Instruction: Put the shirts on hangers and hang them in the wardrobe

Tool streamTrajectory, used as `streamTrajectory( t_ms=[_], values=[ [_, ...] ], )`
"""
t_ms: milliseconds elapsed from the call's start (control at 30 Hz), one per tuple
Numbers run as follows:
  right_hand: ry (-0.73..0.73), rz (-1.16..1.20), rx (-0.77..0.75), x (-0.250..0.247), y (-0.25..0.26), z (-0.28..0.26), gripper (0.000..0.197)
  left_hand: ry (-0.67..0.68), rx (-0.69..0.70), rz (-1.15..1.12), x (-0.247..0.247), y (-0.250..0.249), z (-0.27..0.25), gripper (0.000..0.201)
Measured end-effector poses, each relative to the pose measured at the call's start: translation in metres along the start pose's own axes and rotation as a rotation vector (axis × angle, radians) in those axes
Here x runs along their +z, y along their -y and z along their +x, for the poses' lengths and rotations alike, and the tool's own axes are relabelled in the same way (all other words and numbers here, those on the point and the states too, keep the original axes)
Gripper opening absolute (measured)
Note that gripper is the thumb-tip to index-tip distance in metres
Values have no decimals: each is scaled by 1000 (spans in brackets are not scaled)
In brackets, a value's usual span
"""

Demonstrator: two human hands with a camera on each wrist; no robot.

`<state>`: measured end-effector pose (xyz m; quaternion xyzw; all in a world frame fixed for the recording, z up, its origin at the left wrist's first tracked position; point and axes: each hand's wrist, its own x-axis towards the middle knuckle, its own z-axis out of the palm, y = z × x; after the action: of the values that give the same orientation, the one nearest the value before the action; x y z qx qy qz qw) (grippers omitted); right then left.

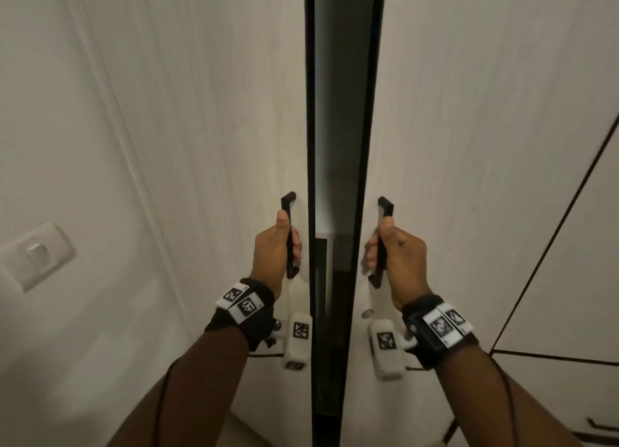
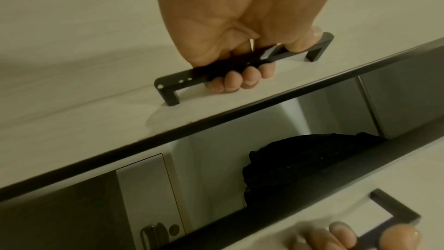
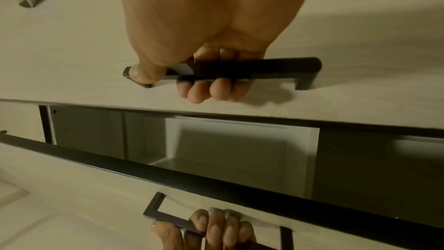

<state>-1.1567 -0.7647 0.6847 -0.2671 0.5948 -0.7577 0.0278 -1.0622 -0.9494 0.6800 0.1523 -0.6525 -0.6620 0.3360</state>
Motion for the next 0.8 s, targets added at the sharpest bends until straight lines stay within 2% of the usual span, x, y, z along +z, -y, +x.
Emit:
streamTrajectory(
  t_ms=[467,800],
  values=[
    [13,-61,38,38,-39,99,56,10,-25,143,40,12,89,67],
    [157,-94,111,37,-57,161,52,53,-43,264,50,23,144,66]
  ],
)
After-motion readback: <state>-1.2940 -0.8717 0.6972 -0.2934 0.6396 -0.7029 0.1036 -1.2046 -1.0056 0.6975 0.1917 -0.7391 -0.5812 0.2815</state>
